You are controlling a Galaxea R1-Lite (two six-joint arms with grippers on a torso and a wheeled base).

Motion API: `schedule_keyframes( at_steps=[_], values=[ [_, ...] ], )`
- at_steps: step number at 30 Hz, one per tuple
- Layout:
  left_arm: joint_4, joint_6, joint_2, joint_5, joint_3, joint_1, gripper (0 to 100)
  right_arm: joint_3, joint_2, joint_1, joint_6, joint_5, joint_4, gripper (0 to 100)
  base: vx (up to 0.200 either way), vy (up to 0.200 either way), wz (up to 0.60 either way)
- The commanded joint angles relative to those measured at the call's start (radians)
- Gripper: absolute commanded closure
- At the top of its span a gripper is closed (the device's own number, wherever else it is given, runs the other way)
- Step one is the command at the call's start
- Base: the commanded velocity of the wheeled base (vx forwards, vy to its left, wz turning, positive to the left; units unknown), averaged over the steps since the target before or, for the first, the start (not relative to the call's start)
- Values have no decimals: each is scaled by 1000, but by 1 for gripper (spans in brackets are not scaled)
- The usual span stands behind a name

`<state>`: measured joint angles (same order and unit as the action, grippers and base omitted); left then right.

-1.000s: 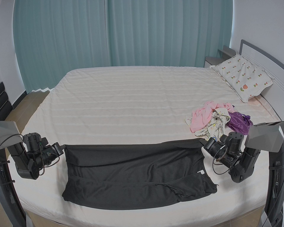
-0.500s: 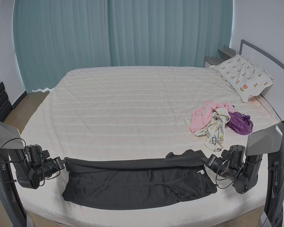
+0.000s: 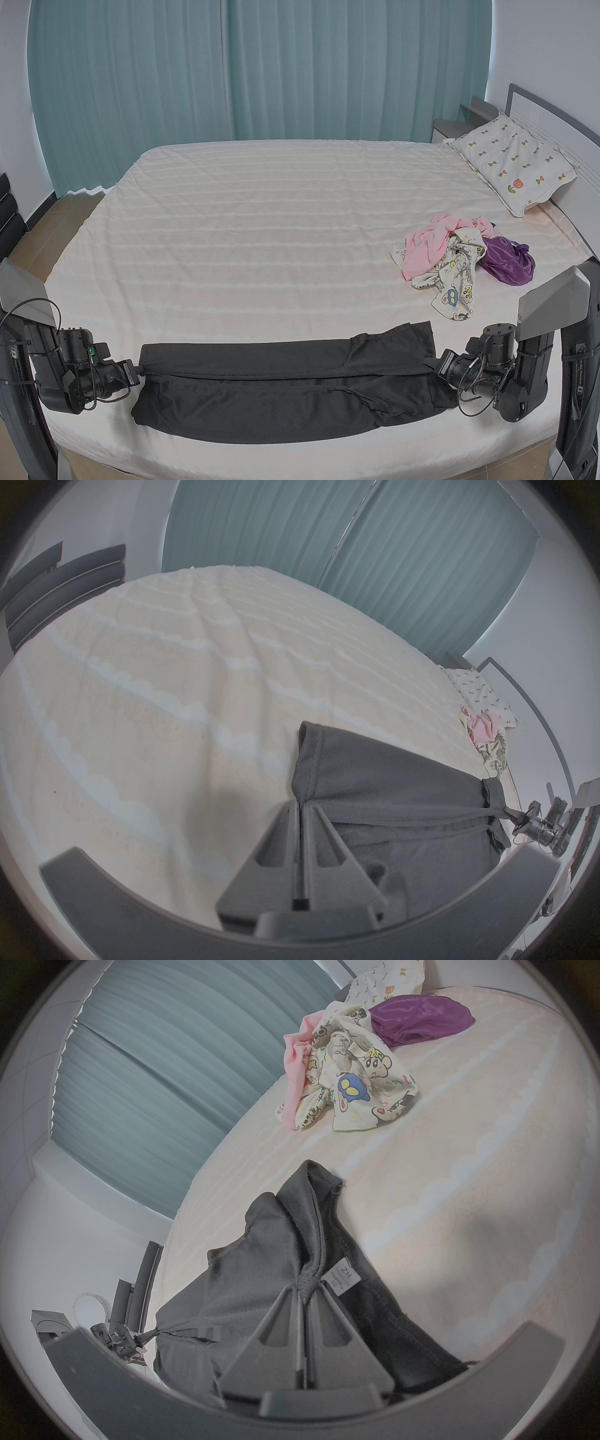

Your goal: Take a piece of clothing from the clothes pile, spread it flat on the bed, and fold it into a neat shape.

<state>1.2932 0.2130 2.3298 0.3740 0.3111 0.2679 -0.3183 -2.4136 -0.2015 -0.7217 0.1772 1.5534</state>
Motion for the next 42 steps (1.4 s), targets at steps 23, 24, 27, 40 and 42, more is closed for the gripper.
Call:
schedule_keyframes(
  at_steps=[23,24,27,40,42],
  values=[
    [-9,74,-237,82,-110,56,0,45,65,19,-18,-2,13,0,0,0,0],
    [-37,109,-260,105,-96,53,0,45,67,19,-28,-2,13,0,0,0,0],
    [-126,109,-256,108,-50,36,0,44,70,17,-48,-4,13,0,0,0,0],
    [-249,85,-106,94,63,-58,0,44,67,13,-51,-1,13,0,0,0,0],
    [-249,52,-84,91,75,-61,0,44,68,13,-51,-1,11,0,0,0,0]
  ],
)
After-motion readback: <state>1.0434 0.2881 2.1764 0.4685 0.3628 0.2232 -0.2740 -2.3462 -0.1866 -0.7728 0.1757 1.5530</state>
